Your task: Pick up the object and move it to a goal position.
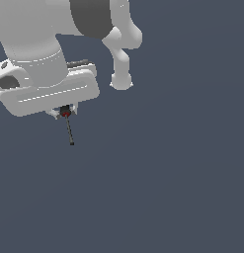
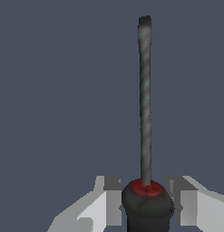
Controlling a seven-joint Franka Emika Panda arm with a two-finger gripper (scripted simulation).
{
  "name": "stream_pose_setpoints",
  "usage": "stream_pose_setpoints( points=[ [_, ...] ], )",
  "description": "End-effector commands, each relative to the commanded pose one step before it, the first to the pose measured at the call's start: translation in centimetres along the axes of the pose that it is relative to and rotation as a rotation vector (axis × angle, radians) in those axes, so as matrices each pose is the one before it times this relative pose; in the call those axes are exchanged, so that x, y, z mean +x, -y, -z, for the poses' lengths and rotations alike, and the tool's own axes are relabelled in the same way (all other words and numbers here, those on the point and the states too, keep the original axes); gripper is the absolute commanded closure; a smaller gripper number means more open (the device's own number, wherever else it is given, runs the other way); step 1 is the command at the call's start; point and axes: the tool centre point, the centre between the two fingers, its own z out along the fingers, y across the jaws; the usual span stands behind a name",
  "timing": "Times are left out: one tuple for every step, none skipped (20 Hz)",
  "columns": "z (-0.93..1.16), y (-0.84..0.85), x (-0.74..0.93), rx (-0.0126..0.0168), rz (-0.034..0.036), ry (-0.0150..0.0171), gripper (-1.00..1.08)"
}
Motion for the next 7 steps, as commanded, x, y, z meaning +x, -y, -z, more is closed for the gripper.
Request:
stream_pose_setpoints(
  points=[
    [0.868,-0.185,-0.032,0.00036,0.00037,0.00046,1.08],
    [0.222,-0.07,-0.017,-0.00044,-0.00053,0.00007,1.08],
    [0.157,-0.046,0.006,0.0,0.0,0.0,1.08],
    [0.109,-0.036,0.01,0.0,0.0,0.0,1.08],
    [0.067,-0.026,0.011,0.0,0.0,0.0,1.08],
    [0.034,-0.015,0.008,0.0,0.0,0.0,1.08],
    [0.01,-0.005,0.003,0.0,0.0,0.0,1.08]
  ],
)
